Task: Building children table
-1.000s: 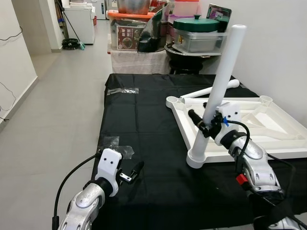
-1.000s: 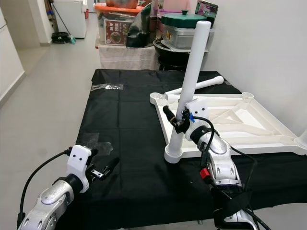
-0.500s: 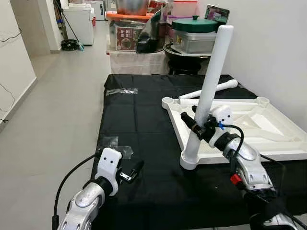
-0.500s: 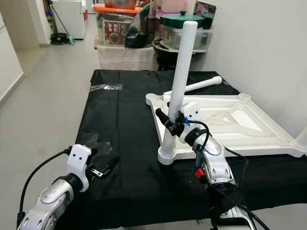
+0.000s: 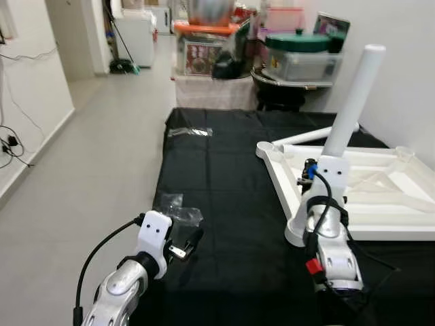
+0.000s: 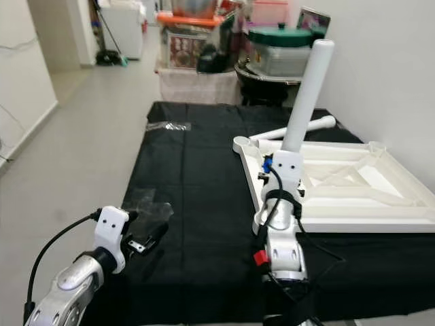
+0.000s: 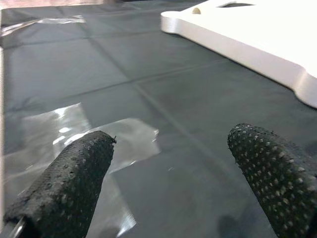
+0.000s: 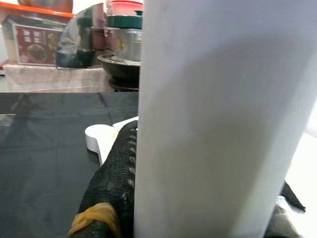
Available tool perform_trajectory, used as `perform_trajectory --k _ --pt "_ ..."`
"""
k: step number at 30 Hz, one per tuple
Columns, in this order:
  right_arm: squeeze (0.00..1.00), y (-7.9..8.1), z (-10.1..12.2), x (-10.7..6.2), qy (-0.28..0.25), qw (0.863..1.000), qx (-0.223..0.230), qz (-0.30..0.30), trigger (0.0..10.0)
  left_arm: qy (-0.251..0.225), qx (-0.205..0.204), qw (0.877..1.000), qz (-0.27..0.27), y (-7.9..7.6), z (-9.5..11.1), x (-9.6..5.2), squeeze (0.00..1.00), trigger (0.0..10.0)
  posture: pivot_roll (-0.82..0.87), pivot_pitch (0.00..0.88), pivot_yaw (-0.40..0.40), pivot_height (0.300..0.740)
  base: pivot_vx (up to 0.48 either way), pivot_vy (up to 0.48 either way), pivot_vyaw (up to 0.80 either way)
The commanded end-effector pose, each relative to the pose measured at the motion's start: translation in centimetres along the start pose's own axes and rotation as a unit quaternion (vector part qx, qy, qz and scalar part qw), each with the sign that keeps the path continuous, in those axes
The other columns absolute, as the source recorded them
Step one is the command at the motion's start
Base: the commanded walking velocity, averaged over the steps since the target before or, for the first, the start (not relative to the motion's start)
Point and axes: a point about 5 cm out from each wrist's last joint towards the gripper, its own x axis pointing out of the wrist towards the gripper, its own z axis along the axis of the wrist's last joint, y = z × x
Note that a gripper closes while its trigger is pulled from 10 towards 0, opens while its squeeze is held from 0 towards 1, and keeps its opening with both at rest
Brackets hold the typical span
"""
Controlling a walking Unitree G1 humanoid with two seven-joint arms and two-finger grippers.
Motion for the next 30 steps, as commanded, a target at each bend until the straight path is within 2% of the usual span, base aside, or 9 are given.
perform_trajectory --k 1,2,6,7,14,15,25,29,30 --pt "0.00 0.0 -2.9 -0.5 0.066 0.997 -0.045 -0.005 5.2 0.004 0.001 1.000 -0.004 -0.1 -0.1 0.1 0.00 10.0 0.09 0.000 -0.084 0.740 0.000 0.000 0.00" --pt "0.00 0.3 -2.9 -0.4 0.067 0.997 -0.046 0.004 10.0 0.004 0.001 1.000 -0.005 -0.1 -0.1 0.1 0.00 10.0 0.09 0.000 -0.082 0.740 0.000 0.000 0.00" --pt "0.00 0.4 -2.6 -0.3 0.060 0.998 -0.036 0.006 10.0 0.004 0.000 1.000 -0.005 -0.2 -0.1 0.1 0.00 10.0 0.09 0.000 -0.082 0.740 0.000 0.000 0.00" --pt "1.00 0.3 -2.3 -0.2 0.047 0.999 -0.018 0.013 10.0 0.004 0.000 1.000 -0.005 -0.2 -0.2 0.0 0.00 10.0 0.08 0.000 -0.082 0.740 0.000 0.000 0.00" --pt "0.99 -0.3 -0.4 1.0 -0.015 0.995 0.035 0.096 10.0 0.005 -0.002 1.000 -0.005 -0.3 -0.2 0.0 0.00 10.0 0.09 0.000 -0.088 0.740 0.000 0.000 0.00" --pt "0.00 -0.2 0.4 1.3 -0.037 0.985 0.045 0.161 10.0 0.006 -0.003 1.000 -0.003 -0.2 -0.3 -0.1 0.00 10.0 0.09 0.000 -0.088 0.740 0.000 0.000 0.00" --pt "0.00 0.3 2.5 1.3 -0.089 0.901 0.014 0.424 10.0 0.006 -0.001 1.000 -0.005 -0.2 -0.3 0.0 0.00 10.0 0.09 0.000 -0.086 0.740 0.000 0.000 0.00" --pt "0.00 0.6 2.1 0.9 -0.087 0.889 0.012 0.450 4.7 0.006 0.000 1.000 -0.005 -0.1 -0.2 0.0 0.00 10.0 0.10 0.000 -0.087 0.740 0.000 0.000 0.00" --pt "0.00 1.0 1.3 0.6 -0.080 0.879 -0.019 0.471 0.0 0.007 0.001 1.000 -0.003 0.0 -0.2 -0.1 0.00 10.0 0.10 0.000 -0.087 0.740 0.000 0.000 0.00"
